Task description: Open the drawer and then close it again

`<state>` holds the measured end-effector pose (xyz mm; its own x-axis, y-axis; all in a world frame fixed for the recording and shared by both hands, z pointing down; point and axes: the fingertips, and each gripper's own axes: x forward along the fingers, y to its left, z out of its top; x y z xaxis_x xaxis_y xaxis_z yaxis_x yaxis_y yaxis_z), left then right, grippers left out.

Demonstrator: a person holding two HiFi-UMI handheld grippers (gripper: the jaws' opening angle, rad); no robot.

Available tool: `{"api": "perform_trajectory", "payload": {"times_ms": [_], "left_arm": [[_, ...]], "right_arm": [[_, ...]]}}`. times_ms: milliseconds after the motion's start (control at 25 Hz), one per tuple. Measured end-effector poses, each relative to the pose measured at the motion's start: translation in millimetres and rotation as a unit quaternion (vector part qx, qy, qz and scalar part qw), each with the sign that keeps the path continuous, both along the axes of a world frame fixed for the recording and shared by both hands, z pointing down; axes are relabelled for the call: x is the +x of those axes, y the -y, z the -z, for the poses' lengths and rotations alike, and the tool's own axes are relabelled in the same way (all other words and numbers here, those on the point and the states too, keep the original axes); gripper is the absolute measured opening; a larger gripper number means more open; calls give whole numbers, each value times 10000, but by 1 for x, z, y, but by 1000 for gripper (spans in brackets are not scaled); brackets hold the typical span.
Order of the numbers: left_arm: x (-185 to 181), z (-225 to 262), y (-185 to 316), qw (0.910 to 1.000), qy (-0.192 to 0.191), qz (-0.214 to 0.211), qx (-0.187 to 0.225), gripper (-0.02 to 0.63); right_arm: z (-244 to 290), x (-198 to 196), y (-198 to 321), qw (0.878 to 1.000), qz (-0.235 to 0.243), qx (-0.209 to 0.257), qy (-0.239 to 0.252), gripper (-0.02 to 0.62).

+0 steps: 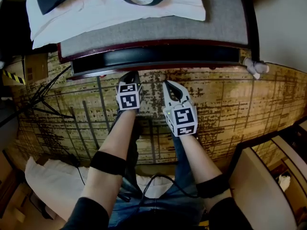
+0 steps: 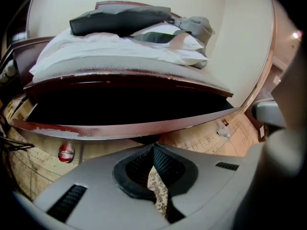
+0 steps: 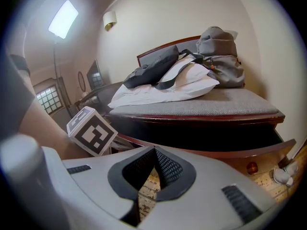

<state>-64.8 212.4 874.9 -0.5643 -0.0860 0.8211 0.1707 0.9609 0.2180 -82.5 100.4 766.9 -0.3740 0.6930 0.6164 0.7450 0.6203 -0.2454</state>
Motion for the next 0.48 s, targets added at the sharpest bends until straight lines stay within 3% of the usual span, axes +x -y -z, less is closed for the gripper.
{"api": "perform_trajectory", "payload": {"times_ms": [480], "left_arm": [[-59,-4,-32,9984,265,-227,-449,0]], "right_arm": [[-8,-21,-6,9999,-128,-70,27,0]]}}
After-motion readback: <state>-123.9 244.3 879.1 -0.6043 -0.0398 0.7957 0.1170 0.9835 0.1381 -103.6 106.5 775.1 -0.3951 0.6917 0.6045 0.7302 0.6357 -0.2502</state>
